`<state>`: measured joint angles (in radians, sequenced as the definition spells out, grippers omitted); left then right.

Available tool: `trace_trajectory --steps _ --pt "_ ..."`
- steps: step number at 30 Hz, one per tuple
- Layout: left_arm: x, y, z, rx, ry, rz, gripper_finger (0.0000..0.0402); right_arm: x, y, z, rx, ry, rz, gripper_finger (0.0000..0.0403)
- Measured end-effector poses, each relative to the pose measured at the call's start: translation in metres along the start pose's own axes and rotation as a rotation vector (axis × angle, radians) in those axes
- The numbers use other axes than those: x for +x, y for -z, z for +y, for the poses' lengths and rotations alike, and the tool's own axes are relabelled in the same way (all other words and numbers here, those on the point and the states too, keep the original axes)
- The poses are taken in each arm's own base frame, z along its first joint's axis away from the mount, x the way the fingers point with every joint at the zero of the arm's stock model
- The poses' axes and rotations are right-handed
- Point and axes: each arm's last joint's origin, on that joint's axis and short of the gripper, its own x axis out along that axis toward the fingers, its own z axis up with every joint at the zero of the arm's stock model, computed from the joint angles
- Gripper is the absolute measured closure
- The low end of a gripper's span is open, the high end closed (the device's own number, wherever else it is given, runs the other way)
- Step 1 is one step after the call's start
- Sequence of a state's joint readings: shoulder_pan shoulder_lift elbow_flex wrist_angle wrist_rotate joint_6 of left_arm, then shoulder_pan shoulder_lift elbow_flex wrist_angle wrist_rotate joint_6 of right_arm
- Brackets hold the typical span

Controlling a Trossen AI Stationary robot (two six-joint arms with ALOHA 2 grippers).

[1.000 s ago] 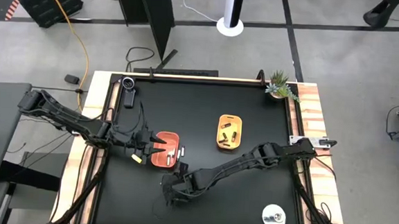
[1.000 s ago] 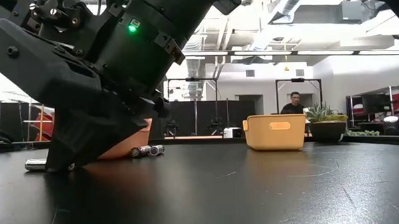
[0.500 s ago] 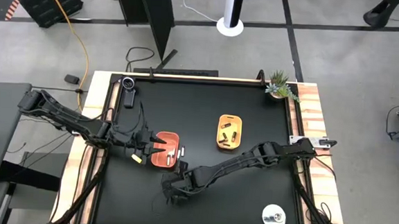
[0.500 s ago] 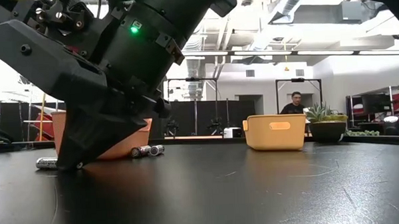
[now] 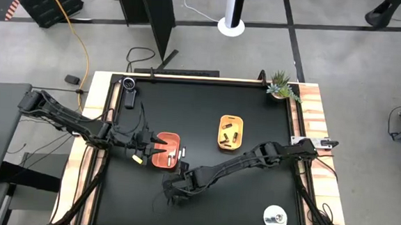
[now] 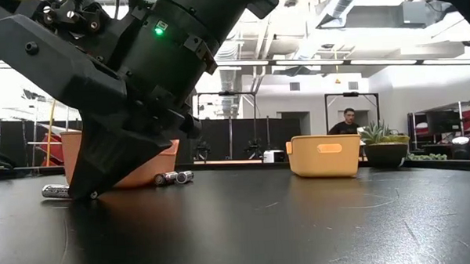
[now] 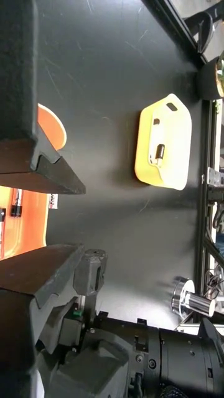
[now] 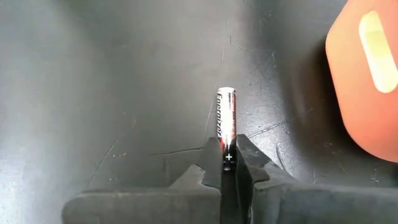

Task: Sort batteries
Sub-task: Put the small silver battery into the orange bin

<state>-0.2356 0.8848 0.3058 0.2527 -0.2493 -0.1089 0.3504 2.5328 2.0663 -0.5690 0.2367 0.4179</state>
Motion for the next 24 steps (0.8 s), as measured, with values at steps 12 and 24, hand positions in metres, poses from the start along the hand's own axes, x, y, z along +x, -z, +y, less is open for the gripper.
trace_trajectory --steps 12,24 --pt "0.0 0.0001 0.0 0.001 0.0 0.001 0.027 0.0003 -0.0015 0.0004 -0.005 0.015 -0.027 0.0382" --pt "0.0 0.0 0.0 0.001 0.0 0.0 0.027 -0.0064 -0.0067 0.0008 -0.035 0.029 -0.064 0.0383"
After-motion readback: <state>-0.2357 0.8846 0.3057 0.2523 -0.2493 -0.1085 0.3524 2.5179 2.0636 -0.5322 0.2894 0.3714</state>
